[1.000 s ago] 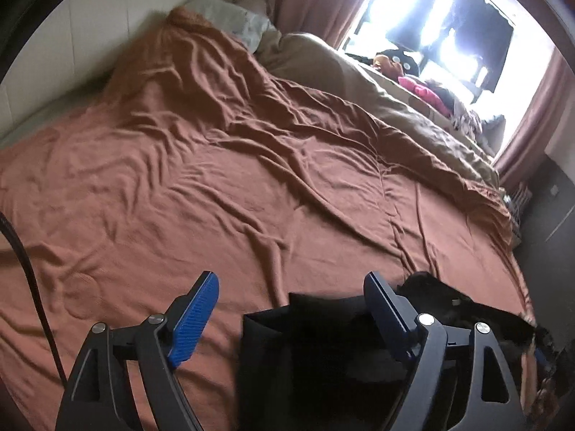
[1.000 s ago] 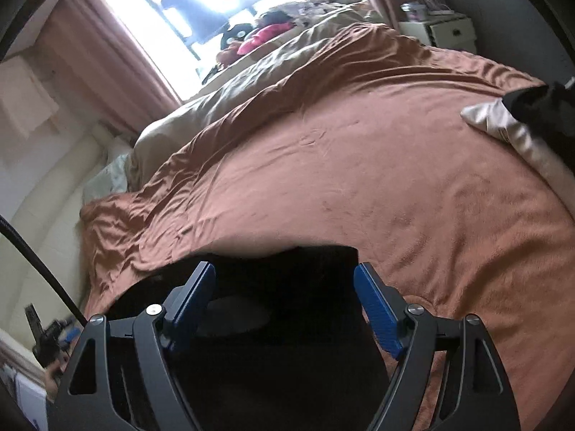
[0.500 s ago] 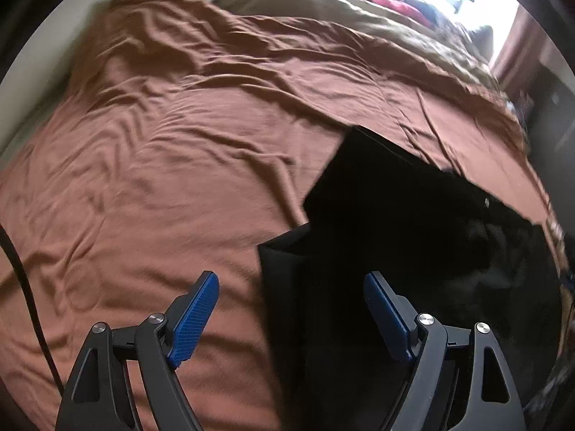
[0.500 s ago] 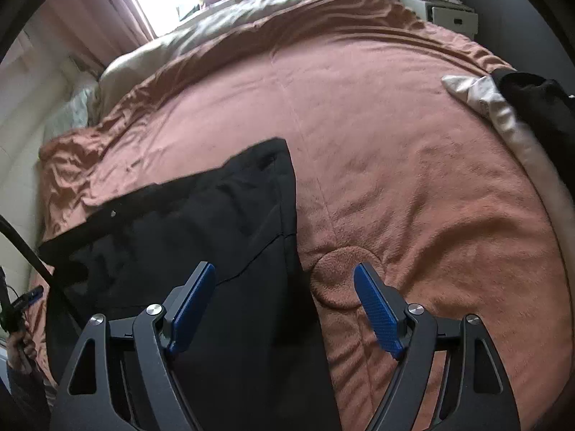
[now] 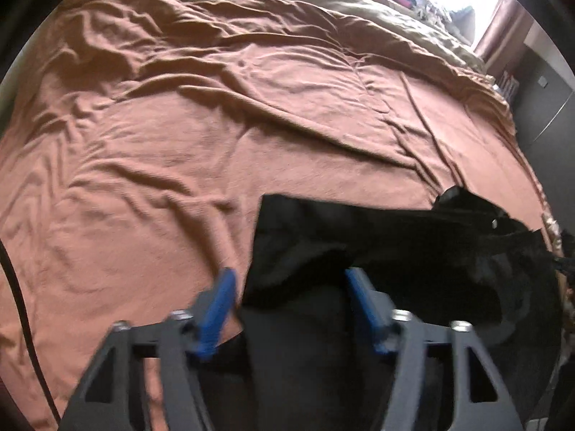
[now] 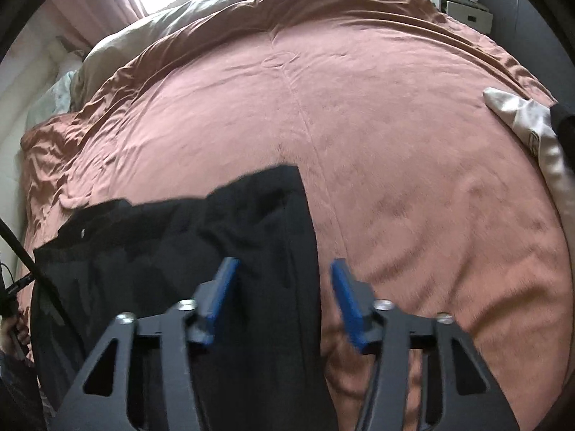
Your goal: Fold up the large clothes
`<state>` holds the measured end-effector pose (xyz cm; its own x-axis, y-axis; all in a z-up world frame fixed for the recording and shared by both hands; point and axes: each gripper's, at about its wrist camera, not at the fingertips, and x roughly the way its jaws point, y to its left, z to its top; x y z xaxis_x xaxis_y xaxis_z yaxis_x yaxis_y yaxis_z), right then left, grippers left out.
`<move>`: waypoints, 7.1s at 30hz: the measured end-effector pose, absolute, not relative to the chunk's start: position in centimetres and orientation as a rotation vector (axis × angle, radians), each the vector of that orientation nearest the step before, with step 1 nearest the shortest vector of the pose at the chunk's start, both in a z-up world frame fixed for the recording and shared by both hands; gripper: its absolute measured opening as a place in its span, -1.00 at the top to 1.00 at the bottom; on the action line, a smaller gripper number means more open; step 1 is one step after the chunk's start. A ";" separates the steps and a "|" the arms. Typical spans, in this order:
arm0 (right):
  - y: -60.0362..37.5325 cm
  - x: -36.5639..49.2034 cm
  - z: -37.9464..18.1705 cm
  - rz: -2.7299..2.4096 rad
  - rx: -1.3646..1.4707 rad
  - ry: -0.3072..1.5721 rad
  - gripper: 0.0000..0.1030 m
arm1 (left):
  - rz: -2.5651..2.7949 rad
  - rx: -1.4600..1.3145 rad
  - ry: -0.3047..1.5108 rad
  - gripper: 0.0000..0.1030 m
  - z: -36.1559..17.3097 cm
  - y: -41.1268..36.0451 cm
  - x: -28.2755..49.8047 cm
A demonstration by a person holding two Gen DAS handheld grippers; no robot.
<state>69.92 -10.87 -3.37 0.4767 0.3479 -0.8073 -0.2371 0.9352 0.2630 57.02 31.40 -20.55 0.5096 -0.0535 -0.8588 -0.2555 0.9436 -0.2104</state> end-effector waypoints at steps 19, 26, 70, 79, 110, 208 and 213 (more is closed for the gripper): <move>-8.9 68.4 -4.5 0.282 0.059 0.910 0.96 | 0.307 -0.313 0.971 0.86 -18.8 32.7 56.6; -11.9 64.3 -3.7 0.348 0.071 0.868 -0.16 | 0.284 -0.352 0.940 -0.01 -16.1 33.5 51.7; -13.7 43.0 -9.4 0.404 -0.123 0.984 -0.16 | 0.230 -0.135 1.036 -0.30 -21.1 15.7 36.2; -10.3 41.2 -5.4 0.472 -0.151 0.941 -0.16 | 0.312 -0.371 0.964 -0.30 -18.7 21.2 32.3; 7.4 49.3 -12.4 0.577 -0.162 1.071 0.44 | 0.271 -1.051 0.875 0.06 -23.6 27.8 29.7; -26.4 45.0 -14.3 0.458 0.508 0.952 -0.24 | -0.613 -0.547 1.156 0.48 -14.3 -14.0 54.2; -26.7 45.2 -14.3 0.467 0.519 0.962 -0.24 | -0.656 -0.588 1.161 -0.23 -14.3 -12.8 53.4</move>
